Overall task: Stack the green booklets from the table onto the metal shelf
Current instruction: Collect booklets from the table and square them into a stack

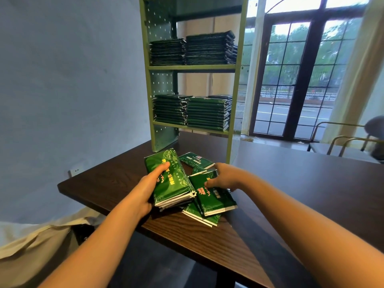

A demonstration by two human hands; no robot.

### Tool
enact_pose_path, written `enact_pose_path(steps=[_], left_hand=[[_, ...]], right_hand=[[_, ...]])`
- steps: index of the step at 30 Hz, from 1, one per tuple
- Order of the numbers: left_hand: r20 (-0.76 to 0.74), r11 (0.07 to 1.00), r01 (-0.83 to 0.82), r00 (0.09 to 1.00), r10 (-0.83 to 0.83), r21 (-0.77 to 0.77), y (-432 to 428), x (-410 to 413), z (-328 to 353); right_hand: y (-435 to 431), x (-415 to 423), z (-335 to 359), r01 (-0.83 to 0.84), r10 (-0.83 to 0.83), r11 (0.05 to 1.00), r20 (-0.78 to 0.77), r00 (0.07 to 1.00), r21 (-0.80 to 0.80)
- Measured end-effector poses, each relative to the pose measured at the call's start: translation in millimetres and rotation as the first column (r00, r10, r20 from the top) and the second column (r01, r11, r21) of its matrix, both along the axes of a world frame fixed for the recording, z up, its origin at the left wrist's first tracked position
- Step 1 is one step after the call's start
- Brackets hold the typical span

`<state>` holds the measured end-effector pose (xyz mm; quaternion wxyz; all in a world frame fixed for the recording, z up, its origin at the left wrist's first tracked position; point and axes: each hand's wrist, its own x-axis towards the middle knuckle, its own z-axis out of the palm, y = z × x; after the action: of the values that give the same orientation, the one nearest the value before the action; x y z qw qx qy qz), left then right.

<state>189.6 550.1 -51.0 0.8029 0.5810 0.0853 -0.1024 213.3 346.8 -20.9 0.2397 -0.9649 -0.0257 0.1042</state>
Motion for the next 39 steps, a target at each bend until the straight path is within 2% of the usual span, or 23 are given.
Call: enact_pose_path(steps=[8,12,14,16,17,19,22,23,25,30,33,36,39], left_hand=[[0.040,0.999,-0.005,0.999,0.003,0.054,-4.2,-1.0,0.4],[0.062,0.995,-0.025,0.998,0.019,0.097,-6.8,-2.3,1.3],[0.065,0.994,-0.028,0.998,0.021,0.110,-8.1,-4.7,2.4],[0.087,0.991,-0.038,0.996,0.027,0.127,-10.9,-7.2,3.3],[0.103,0.990,-0.047,0.994,0.034,0.132,-12.8,-8.4,3.3],[0.140,0.992,-0.068,0.989,0.053,0.107,-18.6,-12.1,6.5],[0.128,0.993,-0.071,0.990,0.060,0.089,-29.3,-14.7,12.2],[0.120,0.993,-0.059,0.992,0.047,0.102,-33.6,-15.9,13.4],[0.118,0.990,-0.043,0.993,0.027,0.136,-45.0,-19.1,13.5],[0.122,0.994,-0.002,0.993,-0.012,0.113,-73.2,-29.0,17.1],[0.095,0.995,0.004,0.995,-0.013,0.098,-80.9,-27.9,13.2],[0.123,0.995,0.036,0.991,-0.046,0.088,-84.9,-32.1,12.0],[0.144,0.995,0.067,0.987,-0.078,0.078,-85.1,-32.4,12.4]], right_hand=[[-4.5,-7.9,-11.0,0.072,-0.077,0.964,0.010,0.997,0.255],[-10.4,-14.3,-11.8,0.120,-0.077,0.816,-0.100,0.992,0.565],[-14.2,-18.3,-10.8,0.138,-0.084,0.791,-0.117,0.990,0.596],[-17.8,-24.3,-8.7,0.126,-0.124,0.783,-0.047,0.991,0.609],[-19.9,-27.7,-7.4,0.112,-0.152,0.749,0.006,0.988,0.653],[-26.1,-35.9,-2.1,0.064,-0.196,0.613,0.074,0.978,0.788],[-35.6,-49.8,8.8,0.016,-0.170,0.340,0.044,0.984,0.940],[-37.1,-54.5,11.2,0.006,-0.138,0.292,0.036,0.990,0.956],[-38.7,-62.4,11.9,-0.022,-0.080,0.275,0.046,0.996,0.961],[-36.6,-72.8,-3.0,-0.121,-0.058,0.402,0.158,0.986,0.908],[-32.7,-76.0,-11.5,-0.134,-0.092,0.396,0.184,0.979,0.908],[-23.3,-76.2,-17.6,-0.134,-0.112,0.365,0.186,0.976,0.921],[-13.8,-74.7,-19.4,-0.156,-0.118,0.372,0.213,0.970,0.915]])
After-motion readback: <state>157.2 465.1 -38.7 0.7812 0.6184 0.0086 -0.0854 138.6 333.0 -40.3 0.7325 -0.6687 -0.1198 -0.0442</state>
